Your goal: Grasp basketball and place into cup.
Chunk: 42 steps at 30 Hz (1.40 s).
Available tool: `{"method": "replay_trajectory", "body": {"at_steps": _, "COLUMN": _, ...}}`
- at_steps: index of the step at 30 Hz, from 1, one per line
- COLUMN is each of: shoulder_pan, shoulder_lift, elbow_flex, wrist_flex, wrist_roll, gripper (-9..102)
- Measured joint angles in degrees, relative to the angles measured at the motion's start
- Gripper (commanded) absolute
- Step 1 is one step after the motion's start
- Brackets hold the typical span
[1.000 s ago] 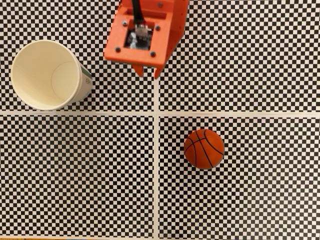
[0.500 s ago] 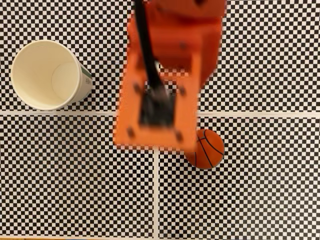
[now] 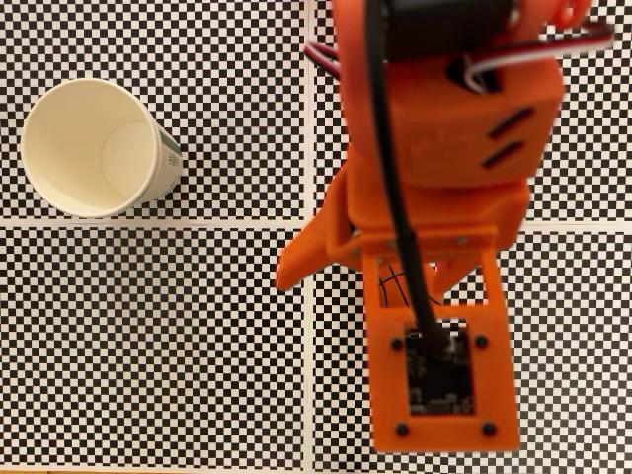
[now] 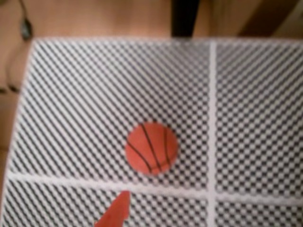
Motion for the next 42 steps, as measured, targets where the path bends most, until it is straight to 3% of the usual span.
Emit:
{"method": "replay_trajectory", "body": {"at_steps": 3, "shoulder_pan": -0.7, "shoulder_lift": -4.48, "elbow_flex": -8.44, "wrist_flex": 9.49, "wrist_roll": 1.49, "gripper": 53}}
{"method": "replay_trajectory", "body": {"at_steps": 10, "shoulder_pan": -1.85, "shoulder_lift": -5.89, "elbow_flex": -11.07, "wrist_flex": 14.06, "wrist_roll": 5.89, "gripper": 52}}
{"method": "replay_trajectory", "body": {"at_steps": 14, "shoulder_pan": -1.85, "shoulder_lift": -7.82, "elbow_flex": -11.16, "wrist_flex": 14.94, "wrist_roll": 5.36, "gripper": 52}}
{"method": "replay_trajectory", "body": {"at_steps": 32, "shoulder_pan": -5.1, "shoulder_lift": -24.08, "elbow_flex": -23.99, "wrist_flex": 14.15, "wrist_roll": 6.68, "gripper": 74}}
{"method": "replay_trajectory", "body": {"at_steps": 42, "shoulder_pan": -5.89, "shoulder_lift": -32.34, "elbow_flex": -32.96, "wrist_flex": 13.89, "wrist_roll": 8.17, "gripper": 75}}
